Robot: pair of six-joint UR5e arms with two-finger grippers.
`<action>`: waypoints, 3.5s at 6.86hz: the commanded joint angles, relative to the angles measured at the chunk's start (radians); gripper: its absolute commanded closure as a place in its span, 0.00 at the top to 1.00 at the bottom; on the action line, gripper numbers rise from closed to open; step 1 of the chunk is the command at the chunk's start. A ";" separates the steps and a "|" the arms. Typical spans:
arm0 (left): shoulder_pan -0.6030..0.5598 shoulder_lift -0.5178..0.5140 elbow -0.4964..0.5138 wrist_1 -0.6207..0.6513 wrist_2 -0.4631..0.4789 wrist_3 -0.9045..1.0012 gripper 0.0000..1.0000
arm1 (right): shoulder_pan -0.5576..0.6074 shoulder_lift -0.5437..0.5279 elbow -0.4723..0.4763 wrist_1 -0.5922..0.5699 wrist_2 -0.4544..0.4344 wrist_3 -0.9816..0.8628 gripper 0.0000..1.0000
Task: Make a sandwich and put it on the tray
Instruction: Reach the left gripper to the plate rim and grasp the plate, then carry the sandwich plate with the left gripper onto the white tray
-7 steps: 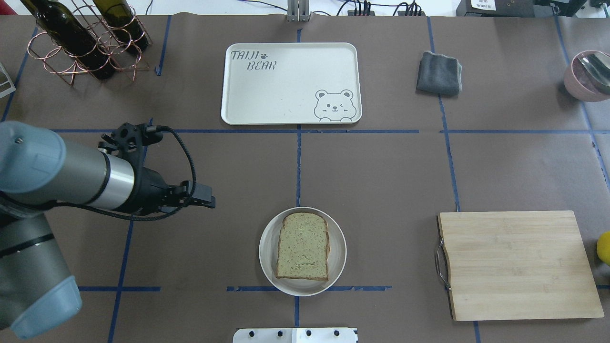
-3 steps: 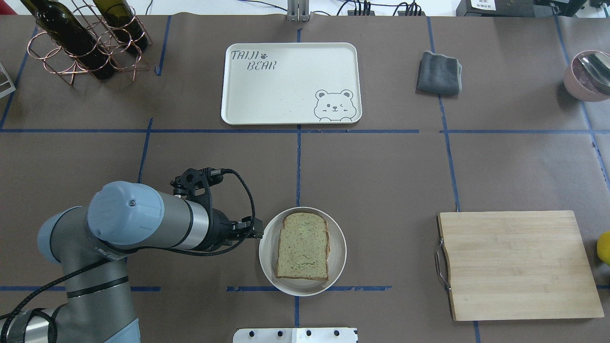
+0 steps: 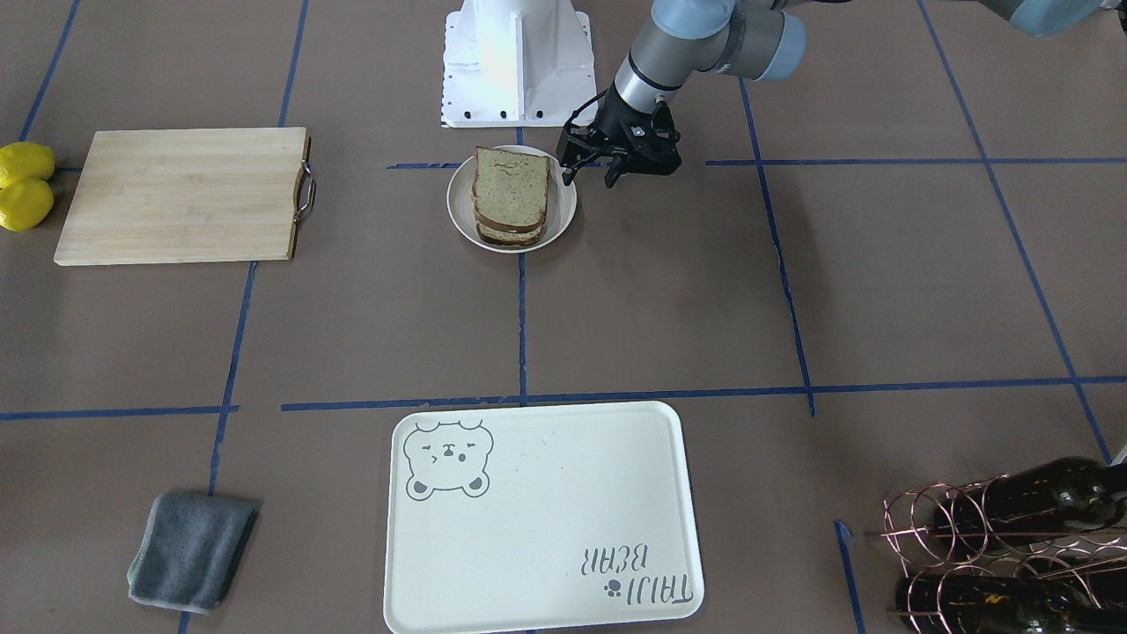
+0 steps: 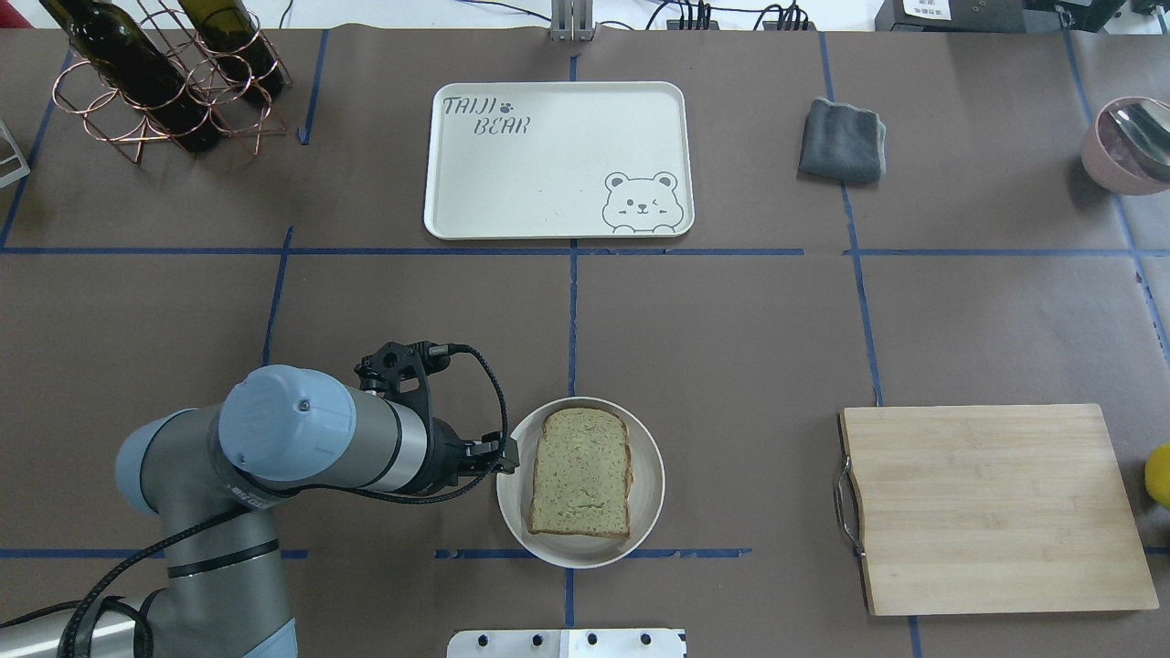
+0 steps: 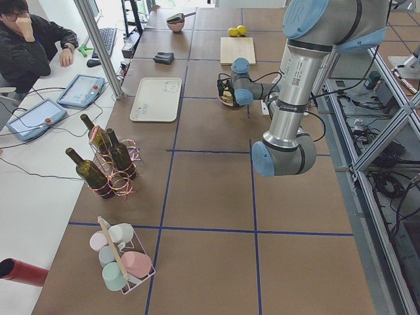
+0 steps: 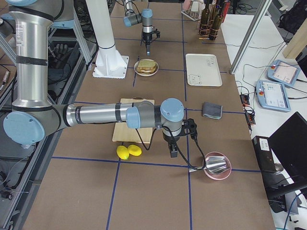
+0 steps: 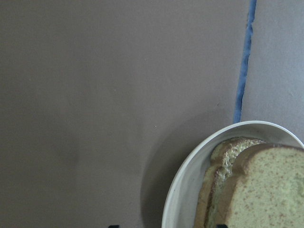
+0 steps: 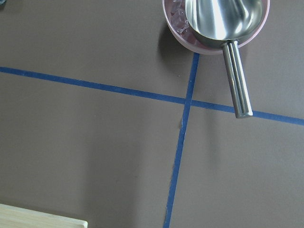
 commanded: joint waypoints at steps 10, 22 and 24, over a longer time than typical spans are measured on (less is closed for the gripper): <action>0.028 -0.053 0.119 -0.062 -0.001 0.006 0.09 | 0.000 0.000 0.001 0.001 0.002 0.002 1.00; -0.416 -0.280 0.377 -0.092 -0.242 0.147 0.00 | 0.000 0.000 0.000 -0.003 0.003 0.013 1.00; -0.481 -0.454 0.639 -0.103 -0.302 0.199 0.00 | 0.000 0.000 -0.002 -0.003 0.002 0.013 1.00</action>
